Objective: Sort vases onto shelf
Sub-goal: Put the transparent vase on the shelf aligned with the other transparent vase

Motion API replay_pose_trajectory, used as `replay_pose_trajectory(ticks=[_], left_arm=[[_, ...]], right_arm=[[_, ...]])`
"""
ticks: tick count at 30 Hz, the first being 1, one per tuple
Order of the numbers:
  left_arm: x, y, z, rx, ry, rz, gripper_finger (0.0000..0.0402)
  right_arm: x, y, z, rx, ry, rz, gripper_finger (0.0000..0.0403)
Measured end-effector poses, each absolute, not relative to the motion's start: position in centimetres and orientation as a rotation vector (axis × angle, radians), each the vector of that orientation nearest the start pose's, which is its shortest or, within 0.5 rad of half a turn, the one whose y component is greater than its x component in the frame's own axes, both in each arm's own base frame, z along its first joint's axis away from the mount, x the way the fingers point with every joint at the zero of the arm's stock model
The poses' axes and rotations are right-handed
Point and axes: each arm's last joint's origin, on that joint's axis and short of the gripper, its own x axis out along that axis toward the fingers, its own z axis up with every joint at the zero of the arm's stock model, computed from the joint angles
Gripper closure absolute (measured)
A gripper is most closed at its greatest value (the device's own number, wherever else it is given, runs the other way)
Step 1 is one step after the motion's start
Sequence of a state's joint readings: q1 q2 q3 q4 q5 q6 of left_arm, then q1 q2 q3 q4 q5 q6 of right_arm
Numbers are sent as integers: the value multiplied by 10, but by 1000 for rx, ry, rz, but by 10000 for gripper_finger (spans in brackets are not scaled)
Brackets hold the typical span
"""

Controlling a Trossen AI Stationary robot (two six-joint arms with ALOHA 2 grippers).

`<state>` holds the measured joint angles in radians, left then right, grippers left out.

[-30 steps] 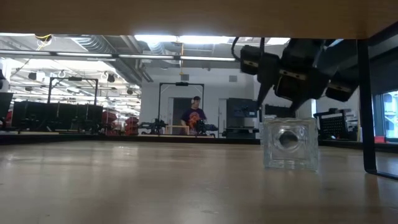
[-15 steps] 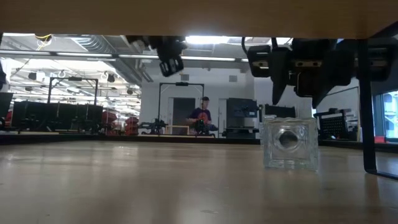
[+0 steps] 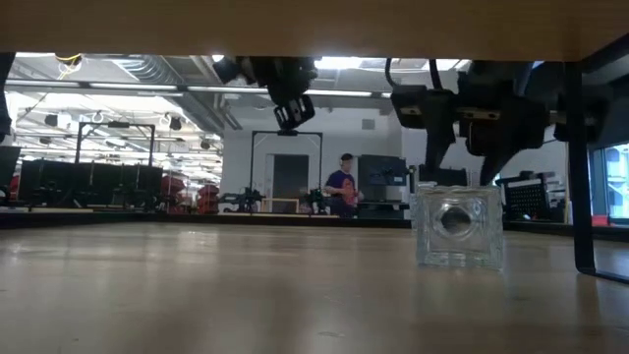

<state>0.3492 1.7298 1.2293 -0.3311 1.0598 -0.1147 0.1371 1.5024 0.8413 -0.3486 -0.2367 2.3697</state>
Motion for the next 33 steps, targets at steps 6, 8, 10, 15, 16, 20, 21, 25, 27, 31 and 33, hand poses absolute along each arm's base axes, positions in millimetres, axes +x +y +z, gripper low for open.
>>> replay_pose_trajectory(ticks=[6, 8, 10, 15, 16, 20, 21, 25, 27, 31, 33], left_arm=[[350, 101, 242, -665, 655, -655, 289], [350, 101, 243, -660, 650, -657, 289], [350, 101, 243, -660, 650, -657, 289], [350, 101, 243, -664, 651, -655, 289], [350, 101, 243, -664, 652, -655, 289], [350, 101, 243, -665, 652, -655, 289], [350, 101, 243, -665, 652, -655, 289], [350, 101, 242, -666, 653, -655, 289], [350, 101, 242, -666, 653, -655, 289], [350, 101, 242, -666, 654, -655, 289], [350, 101, 242, -666, 654, -654, 289]], right_arm=[[280, 45, 174, 2074, 900, -1059, 226], [284, 46, 169, 2072, 907, -1050, 226], [286, 46, 164, 2067, 910, -1057, 226], [292, 48, 154, 2056, 949, -1045, 226], [292, 48, 151, 2053, 955, -1052, 226], [294, 48, 145, 2034, 982, -1049, 226], [294, 49, 143, 2031, 992, -1050, 226], [295, 49, 141, 2029, 1009, -1052, 226], [295, 49, 141, 2027, 1004, -1052, 228], [295, 49, 141, 2020, 1003, -1039, 263], [296, 49, 141, 2017, 991, -1034, 296]])
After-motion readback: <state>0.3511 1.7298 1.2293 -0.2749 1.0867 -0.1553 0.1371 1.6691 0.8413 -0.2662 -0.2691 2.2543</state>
